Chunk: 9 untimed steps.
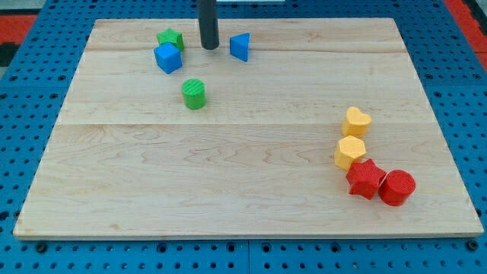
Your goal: Push green star above to the blue cube
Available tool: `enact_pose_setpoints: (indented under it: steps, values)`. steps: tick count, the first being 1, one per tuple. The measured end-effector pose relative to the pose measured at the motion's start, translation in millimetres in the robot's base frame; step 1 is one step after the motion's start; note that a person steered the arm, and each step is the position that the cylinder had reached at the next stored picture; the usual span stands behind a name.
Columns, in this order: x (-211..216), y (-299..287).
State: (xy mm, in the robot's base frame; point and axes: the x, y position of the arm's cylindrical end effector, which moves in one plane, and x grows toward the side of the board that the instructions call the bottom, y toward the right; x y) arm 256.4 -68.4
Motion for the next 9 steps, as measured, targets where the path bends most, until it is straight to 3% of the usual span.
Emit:
enact_pose_setpoints:
  steps: [2,5,7,8,9]
  values:
    - [-13,10]
    - [-60,-122]
    - [15,-108]
    - [19,-104]
    - [-49,-161]
